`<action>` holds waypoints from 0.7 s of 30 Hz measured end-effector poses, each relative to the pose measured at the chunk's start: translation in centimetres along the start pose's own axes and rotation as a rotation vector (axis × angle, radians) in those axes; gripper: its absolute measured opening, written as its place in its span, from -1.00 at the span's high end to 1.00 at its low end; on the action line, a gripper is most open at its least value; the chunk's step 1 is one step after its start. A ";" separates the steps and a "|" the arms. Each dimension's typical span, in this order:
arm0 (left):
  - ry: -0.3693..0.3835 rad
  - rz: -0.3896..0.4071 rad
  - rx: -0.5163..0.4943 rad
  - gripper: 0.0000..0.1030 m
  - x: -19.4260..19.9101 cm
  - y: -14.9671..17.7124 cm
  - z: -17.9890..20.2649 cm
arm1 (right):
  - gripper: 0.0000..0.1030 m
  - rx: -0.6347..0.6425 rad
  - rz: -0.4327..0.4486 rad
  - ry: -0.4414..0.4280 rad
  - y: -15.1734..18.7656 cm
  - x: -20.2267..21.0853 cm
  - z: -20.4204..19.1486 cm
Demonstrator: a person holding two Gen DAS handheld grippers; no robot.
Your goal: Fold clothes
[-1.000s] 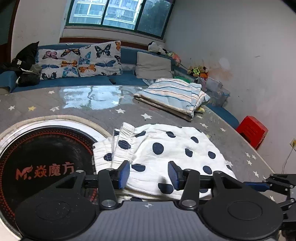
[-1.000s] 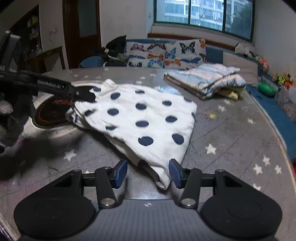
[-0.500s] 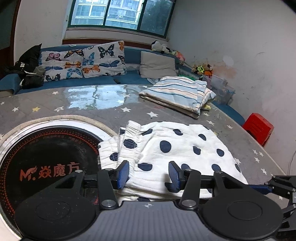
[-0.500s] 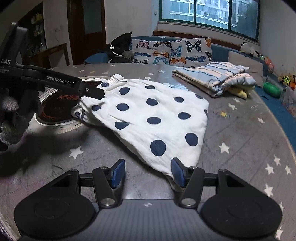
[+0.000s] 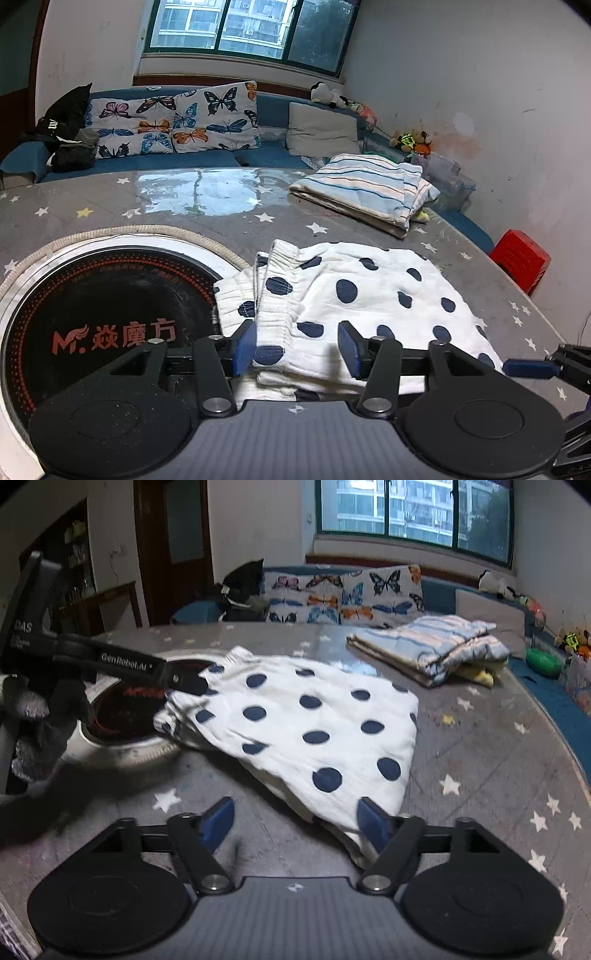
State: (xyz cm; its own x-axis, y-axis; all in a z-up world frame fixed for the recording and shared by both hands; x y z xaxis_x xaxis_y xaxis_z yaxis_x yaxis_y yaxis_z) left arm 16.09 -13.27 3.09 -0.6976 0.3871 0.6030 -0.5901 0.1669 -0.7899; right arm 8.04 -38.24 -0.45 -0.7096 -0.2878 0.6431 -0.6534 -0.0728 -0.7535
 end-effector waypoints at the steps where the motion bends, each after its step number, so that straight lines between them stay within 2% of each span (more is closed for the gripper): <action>1: 0.005 -0.001 0.005 -0.21 0.2 0.1 0.0 | -0.58 -0.001 0.006 0.002 -0.1 0.1 -0.1; 3: 0.012 0.001 0.006 -0.31 0.6 0.4 0.2 | -0.67 -0.009 0.013 0.005 -0.1 0.2 -0.2; 7: 0.016 0.012 -0.014 -0.65 1.6 1.2 0.9 | -0.81 -0.039 0.024 0.029 0.3 0.3 -0.2; 13: 0.012 0.028 -0.056 -0.94 3.2 2.3 1.6 | -1.00 -0.099 0.054 0.067 1.1 0.6 -0.2; 15: 0.012 0.039 -0.061 -1.00 3.7 2.6 1.7 | -1.00 -0.113 0.054 0.078 1.3 0.6 -0.2; 21: 0.012 0.073 -0.057 -1.00 5.2 3.5 1.6 | -1.00 -0.131 0.039 0.118 2.1 0.5 -1.0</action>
State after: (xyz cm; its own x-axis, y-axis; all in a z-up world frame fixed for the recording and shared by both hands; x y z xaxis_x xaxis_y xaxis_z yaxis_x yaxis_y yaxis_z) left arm 9.77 -12.10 3.62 -0.7330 0.4108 0.5422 -0.5135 0.1886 -0.8371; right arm 5.98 -37.60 -1.58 -0.7561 -0.1730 0.6312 -0.6481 0.0634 -0.7589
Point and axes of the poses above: each gripper's, at about its wrist camera, not at the fingertips, and x roughly against the way its jaws point, z to its right, y to its underside, the point moved 1 cm from there along -x, roughly the way its jaws point, and after that the axes turned 8 degrees about -x, right-handed, at the moved point
